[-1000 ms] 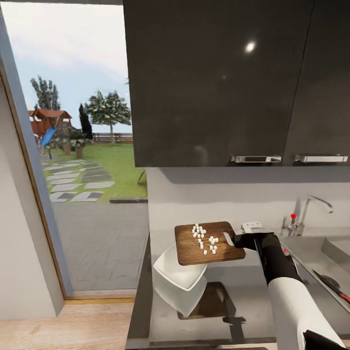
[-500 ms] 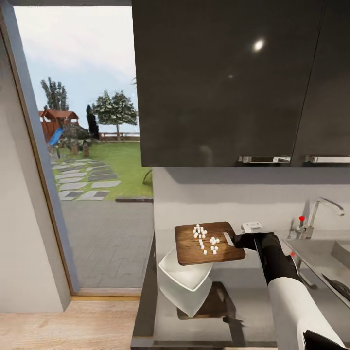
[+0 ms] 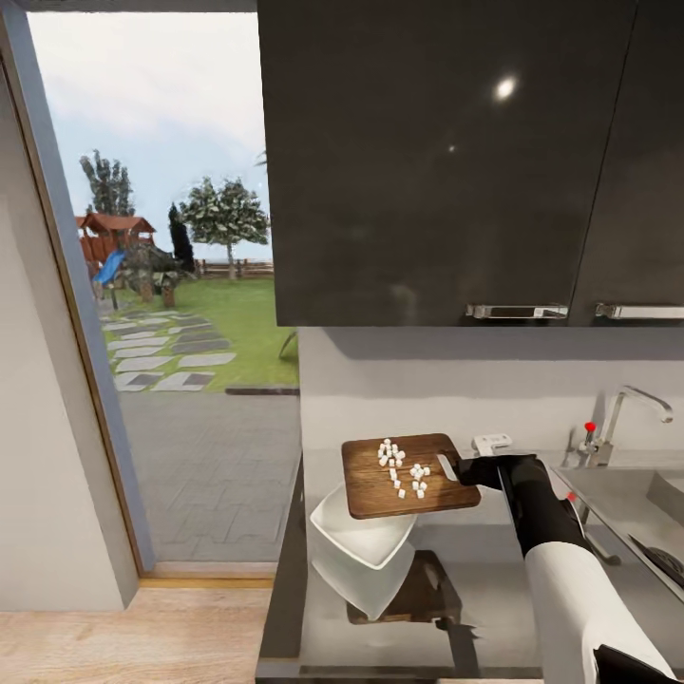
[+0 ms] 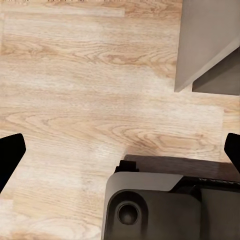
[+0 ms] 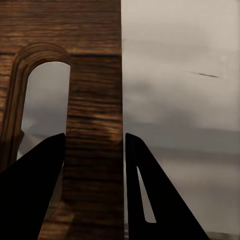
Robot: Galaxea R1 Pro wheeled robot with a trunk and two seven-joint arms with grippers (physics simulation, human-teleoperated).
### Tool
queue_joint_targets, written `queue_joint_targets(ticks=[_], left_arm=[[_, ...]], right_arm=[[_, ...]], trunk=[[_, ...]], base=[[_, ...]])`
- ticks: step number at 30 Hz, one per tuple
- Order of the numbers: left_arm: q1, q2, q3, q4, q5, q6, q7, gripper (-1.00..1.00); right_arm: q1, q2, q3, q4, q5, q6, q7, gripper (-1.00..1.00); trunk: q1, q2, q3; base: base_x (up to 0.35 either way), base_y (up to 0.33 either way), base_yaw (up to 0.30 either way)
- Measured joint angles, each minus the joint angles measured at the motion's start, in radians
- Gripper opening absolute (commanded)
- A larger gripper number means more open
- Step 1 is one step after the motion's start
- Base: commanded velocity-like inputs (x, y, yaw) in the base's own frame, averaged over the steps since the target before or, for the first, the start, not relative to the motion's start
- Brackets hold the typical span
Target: In the kitchen, take the Vidalia onion out of the sink, dice it on the chopping board with the paring knife, put the diced onion into the bowl on the countertop, then place both the paring knife and the chopping board into the sink.
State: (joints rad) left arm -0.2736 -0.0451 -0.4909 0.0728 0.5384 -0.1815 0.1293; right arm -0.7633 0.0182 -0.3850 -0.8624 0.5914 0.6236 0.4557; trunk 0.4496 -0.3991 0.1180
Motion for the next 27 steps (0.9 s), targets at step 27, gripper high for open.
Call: queue_joint_targets(ticks=[27], left_arm=[[0.0, -0.001, 0.0, 0.0, 0.0, 0.0, 0.0, 1.0]], right_arm=[[0.0, 0.001, -0.005, -0.012, 0.127, 0.001, 0.001, -1.0]], trunk=[[0.0, 0.0, 0.0]], base=[[0.0, 0.0, 0.0]])
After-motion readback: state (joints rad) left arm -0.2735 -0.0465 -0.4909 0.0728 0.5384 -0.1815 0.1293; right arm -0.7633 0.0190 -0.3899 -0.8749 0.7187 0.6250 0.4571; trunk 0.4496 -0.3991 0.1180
